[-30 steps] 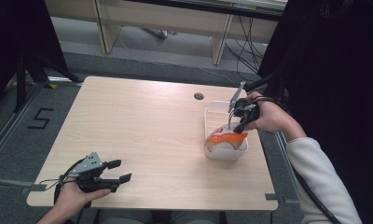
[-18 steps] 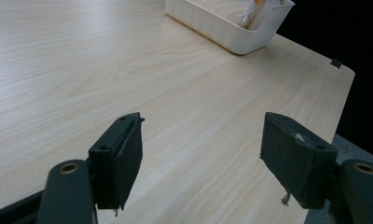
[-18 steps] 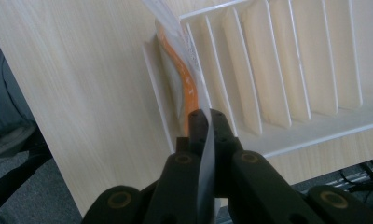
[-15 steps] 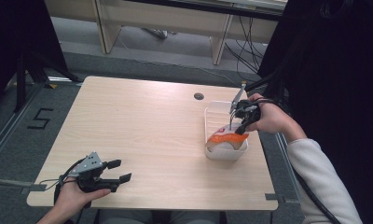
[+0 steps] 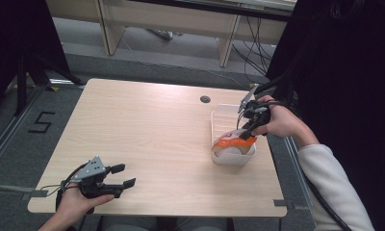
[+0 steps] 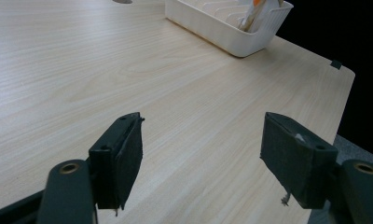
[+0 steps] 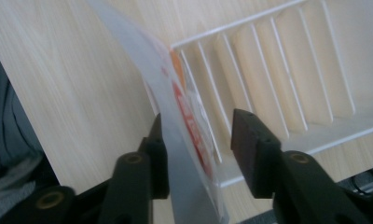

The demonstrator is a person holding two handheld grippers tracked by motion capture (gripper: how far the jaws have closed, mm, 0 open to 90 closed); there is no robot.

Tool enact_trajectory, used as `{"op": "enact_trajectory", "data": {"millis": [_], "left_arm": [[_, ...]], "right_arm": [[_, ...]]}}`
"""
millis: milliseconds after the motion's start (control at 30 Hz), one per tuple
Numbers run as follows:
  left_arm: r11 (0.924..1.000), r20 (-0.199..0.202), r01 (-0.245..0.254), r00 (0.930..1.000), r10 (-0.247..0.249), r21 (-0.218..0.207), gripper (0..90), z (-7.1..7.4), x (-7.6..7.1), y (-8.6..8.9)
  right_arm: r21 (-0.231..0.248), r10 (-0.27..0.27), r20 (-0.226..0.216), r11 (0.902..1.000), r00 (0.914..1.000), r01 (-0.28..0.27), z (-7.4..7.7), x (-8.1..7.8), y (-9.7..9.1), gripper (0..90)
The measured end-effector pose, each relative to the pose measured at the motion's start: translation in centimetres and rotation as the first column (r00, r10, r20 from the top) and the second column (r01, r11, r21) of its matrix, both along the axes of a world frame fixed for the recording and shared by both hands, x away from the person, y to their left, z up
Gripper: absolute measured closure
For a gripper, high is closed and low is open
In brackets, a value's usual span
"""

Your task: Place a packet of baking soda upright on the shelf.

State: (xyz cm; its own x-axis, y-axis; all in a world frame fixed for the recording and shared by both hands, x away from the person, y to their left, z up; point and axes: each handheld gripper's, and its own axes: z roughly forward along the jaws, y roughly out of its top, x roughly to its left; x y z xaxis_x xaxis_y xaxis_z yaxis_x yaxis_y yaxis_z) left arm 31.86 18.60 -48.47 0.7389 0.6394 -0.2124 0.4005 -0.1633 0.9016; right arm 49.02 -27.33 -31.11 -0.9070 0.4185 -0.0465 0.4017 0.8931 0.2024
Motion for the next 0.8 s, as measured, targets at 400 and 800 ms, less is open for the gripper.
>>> {"op": "enact_trajectory", "data": {"millis": [400, 800], "left_arm": [[1.0, -0.008, -0.004, 1.0, 0.004, -0.001, 29.1, 0.0, 0.0, 0.0], [1.0, -0.011, -0.006, 0.9999, 0.006, 0.001, 29.2, 0.0, 0.0, 0.0]], "right_arm": [[0.231, -0.018, 0.076, 0.973, 0.9969, 0.0, 1.6, -1.4, 2.5, 43.7], [0.342, -0.049, 0.091, 0.9396, 0.9947, 0.015, 1.3, -3.0, 5.3, 43.8]]}}
